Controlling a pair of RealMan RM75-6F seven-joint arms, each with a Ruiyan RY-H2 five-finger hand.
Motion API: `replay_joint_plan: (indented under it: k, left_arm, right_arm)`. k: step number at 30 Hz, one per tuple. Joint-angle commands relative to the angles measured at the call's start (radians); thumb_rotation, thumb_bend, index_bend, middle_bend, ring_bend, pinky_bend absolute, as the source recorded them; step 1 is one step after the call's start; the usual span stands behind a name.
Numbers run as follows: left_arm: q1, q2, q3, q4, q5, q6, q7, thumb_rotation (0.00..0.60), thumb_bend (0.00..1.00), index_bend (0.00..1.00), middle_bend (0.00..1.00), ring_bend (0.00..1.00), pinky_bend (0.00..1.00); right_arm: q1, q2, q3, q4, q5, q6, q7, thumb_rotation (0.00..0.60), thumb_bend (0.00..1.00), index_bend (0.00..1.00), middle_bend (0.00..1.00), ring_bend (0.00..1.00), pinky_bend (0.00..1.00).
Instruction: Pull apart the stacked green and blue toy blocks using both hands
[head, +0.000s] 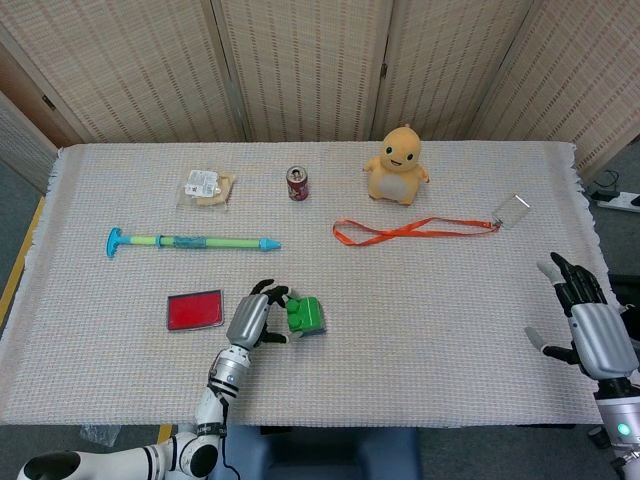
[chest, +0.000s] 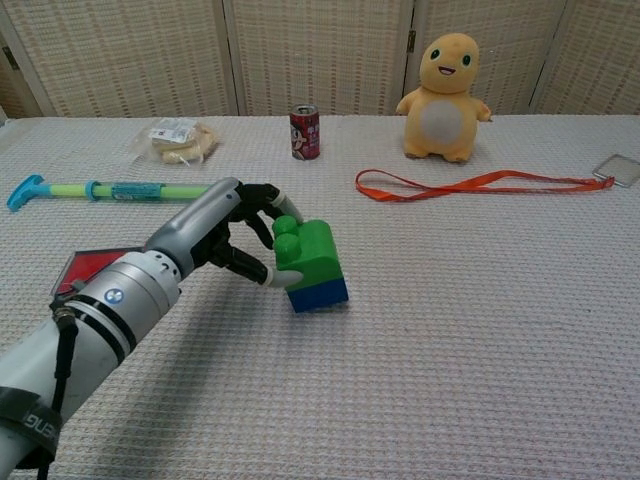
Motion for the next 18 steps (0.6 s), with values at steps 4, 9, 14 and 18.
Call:
replay_joint_plan:
  k: [4, 9, 14, 18]
  left_arm:
    - [0.026, 0.049, 0.001, -0.079, 0.001, 0.025, 0.014, 0.600, 0.42, 0.72, 0.86, 0.47, 0.17]
    - [0.051, 0.100, 0.006, -0.157, 0.017, 0.059, 0.022, 0.600, 0.43, 0.73, 0.86, 0.47, 0.17]
    - [0.075, 0.153, 0.007, -0.239, 0.033, 0.095, 0.023, 0.600, 0.43, 0.73, 0.86, 0.47, 0.16]
    - [0.084, 0.177, -0.001, -0.275, 0.032, 0.113, 0.039, 0.600, 0.44, 0.73, 0.86, 0.47, 0.16]
  right_arm:
    - [0.006, -0.008, -0.007, -0.006, -0.011, -0.008, -0.015, 0.600, 0.33, 0.00, 0.00, 0.00, 0.00]
    - [0.044, -0.029, -0.009, 0.019, -0.002, -0.082, -0.007, 0.600, 0.33, 0.00, 0.00, 0.00, 0.00]
    - [0.146, -0.075, -0.031, 0.102, -0.062, -0.248, 0.232, 0.600, 0.33, 0.00, 0.00, 0.00, 0.00]
    - [0.222, -0.128, -0.052, 0.179, -0.136, -0.325, 0.456, 0.600, 0.33, 0.00, 0.00, 0.00, 0.00]
